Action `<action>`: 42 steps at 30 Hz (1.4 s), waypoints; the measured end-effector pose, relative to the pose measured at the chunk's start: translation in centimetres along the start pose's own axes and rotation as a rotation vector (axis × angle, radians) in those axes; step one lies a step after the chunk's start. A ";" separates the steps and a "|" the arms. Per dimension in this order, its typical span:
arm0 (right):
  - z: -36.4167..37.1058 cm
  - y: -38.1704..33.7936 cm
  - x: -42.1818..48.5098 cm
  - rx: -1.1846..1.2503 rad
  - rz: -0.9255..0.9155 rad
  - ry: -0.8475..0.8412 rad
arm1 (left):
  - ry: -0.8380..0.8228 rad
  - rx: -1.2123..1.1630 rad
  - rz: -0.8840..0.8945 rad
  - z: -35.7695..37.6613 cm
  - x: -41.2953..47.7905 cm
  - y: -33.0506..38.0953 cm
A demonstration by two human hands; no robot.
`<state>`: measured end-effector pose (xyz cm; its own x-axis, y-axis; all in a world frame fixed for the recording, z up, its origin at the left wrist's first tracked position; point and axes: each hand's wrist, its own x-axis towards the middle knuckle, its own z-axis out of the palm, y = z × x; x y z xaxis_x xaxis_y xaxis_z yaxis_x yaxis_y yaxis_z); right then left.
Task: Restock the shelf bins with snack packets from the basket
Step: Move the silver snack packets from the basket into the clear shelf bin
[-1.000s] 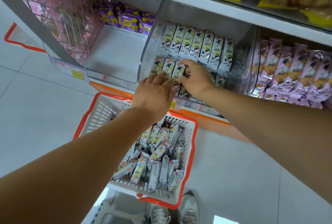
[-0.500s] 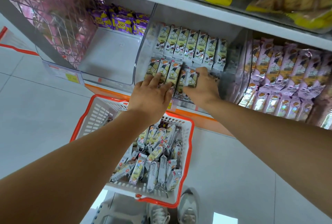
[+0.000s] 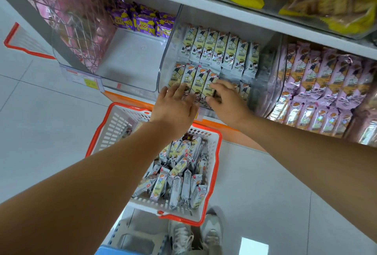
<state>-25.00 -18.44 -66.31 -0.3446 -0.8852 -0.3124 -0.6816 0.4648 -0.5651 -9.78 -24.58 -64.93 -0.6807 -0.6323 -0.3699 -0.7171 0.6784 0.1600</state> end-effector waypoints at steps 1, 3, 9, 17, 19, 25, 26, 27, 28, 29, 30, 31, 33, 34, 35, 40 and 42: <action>0.0 0.0 -0.2 0.010 0.006 -0.071 | 0.000 0.003 0.000 0.0 -0.3 0.0; -0.2 0.0 -0.6 0.029 0.028 -0.141 | -0.001 0.012 0.000 -0.1 -0.9 0.2; -0.5 0.1 -2.6 -0.083 -0.055 -0.167 | -0.034 0.049 -0.050 -0.4 -2.8 0.0; -0.3 -0.1 -3.1 -0.247 -0.056 -0.241 | -0.181 0.027 -0.084 -1.9 -3.1 0.1; -0.3 0.0 -2.8 -0.201 -0.040 -0.239 | -0.186 0.034 -0.085 -1.9 -3.1 0.0; 0.1 0.4 -2.9 -0.189 -0.066 -0.172 | -0.178 0.070 -0.075 -1.4 -3.2 0.0; 0.2 0.4 -3.0 -0.193 -0.070 -0.158 | -0.173 0.073 -0.072 -1.4 -3.2 0.0; 0.2 0.3 -3.1 -0.194 -0.075 -0.142 | -0.168 0.074 -0.071 -1.4 -3.2 -0.1; 0.2 0.2 -3.2 -0.192 -0.080 -0.126 | -0.165 0.075 -0.069 -1.3 -3.2 -0.1; 0.3 0.1 -3.3 -0.183 -0.087 -0.106 | -0.160 0.069 -0.066 -1.3 -3.2 -0.2; 0.3 0.1 -3.4 -0.169 -0.093 -0.079 | -0.145 0.055 -0.063 -1.2 -3.2 -0.2; 0.5 0.0 -3.5 -0.154 -0.102 -0.038 | -0.117 0.039 -0.057 -1.0 -3.4 -0.2; 1.0 -0.3 -3.8 -0.125 -0.152 0.093 | -0.002 0.012 -0.035 -0.7 -3.9 -0.3; 1.2 -0.5 -4.0 -0.117 -0.189 0.171 | 0.080 0.002 -0.018 -0.5 -4.3 -0.5; 1.5 -0.8 -4.0 -0.113 -0.223 0.235 | 0.156 -0.004 0.002 -0.3 -4.8 -0.8; 2.0 -2.1 -4.6 -0.083 -0.376 0.316 | 0.281 -0.092 0.093 1.3 -6.3 -2.5; 2.2 -2.6 -5.2 -0.063 -0.412 0.314 | 0.257 -0.111 0.077 1.6 -6.6 -3.1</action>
<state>-20.01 -15.03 -64.87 -0.2101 -0.9617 0.1759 -0.8359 0.0833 -0.5425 -2.86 -21.90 -64.41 -0.7394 -0.6641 -0.1110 -0.6640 0.6920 0.2831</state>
